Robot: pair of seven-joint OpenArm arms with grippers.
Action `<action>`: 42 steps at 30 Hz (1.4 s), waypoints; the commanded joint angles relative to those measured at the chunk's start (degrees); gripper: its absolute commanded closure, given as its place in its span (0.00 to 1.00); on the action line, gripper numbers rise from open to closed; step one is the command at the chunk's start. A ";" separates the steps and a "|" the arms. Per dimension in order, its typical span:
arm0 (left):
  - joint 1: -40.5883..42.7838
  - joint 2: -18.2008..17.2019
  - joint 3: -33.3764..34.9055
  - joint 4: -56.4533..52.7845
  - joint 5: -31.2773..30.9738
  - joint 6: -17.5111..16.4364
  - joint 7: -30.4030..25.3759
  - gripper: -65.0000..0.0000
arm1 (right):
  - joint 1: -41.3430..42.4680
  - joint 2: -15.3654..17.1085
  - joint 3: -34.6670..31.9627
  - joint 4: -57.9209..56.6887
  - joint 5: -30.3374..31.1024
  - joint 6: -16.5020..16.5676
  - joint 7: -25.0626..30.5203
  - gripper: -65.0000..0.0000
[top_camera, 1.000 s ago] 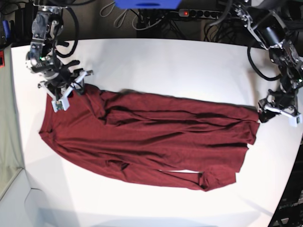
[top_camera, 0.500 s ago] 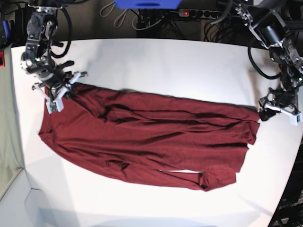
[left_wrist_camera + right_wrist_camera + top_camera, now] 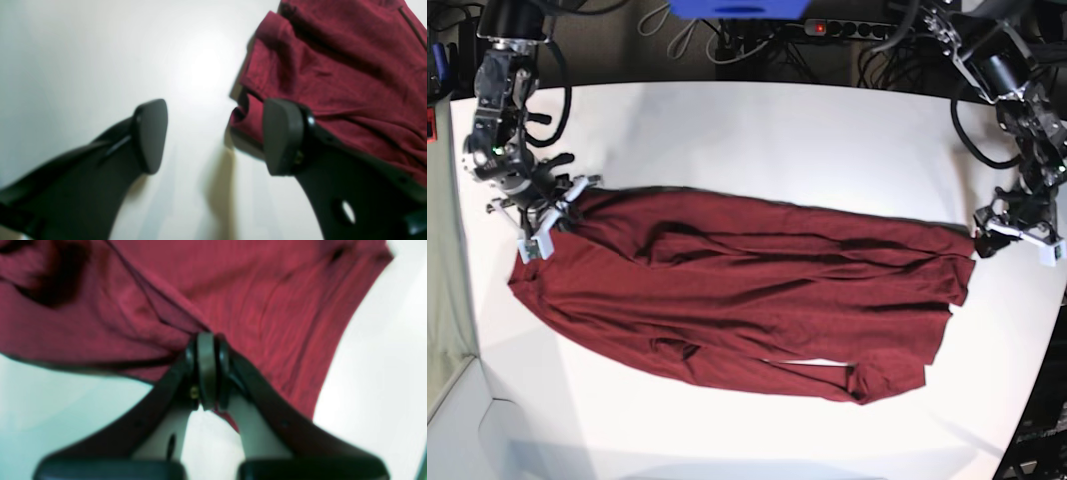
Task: Layout the t-shirt on the table in an organized manner, then fold the t-shirt properly
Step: 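Drag the shirt edge with the right gripper away from the left gripper, then pull the shirt edge with the left gripper toward its corner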
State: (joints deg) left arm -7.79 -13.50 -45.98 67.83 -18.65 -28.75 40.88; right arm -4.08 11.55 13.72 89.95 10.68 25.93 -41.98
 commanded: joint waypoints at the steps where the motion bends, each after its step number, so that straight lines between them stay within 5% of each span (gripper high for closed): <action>1: -0.96 -1.14 -0.05 0.96 -0.99 -0.48 -1.19 0.33 | 1.13 0.71 0.22 -0.06 0.27 0.31 1.23 0.98; 8: -1.04 -1.14 -0.13 1.05 -0.99 -0.48 -1.19 0.33 | 0.43 1.42 0.48 1.70 0.27 0.31 1.23 0.61; 12: -1.04 -0.88 -0.13 1.13 -1.61 -0.48 -1.19 0.17 | -1.77 1.33 0.57 6.18 0.36 0.31 1.23 0.52; 16: -0.16 -0.88 0.39 0.78 -5.48 -0.48 -1.19 0.00 | -3.53 1.06 0.57 8.47 0.53 0.31 1.40 0.52; 29: 0.54 1.58 2.50 0.25 -5.74 -0.48 -1.37 0.00 | -4.41 0.54 0.66 8.90 0.62 0.31 1.23 0.52; 42: -0.69 1.58 9.01 -7.66 -5.74 0.23 -11.39 0.00 | -4.41 0.54 0.66 8.73 0.44 0.31 1.23 0.52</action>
State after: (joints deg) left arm -8.03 -11.44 -37.10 59.75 -24.29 -28.62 28.73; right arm -9.10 11.42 14.11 97.76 10.87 25.91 -41.95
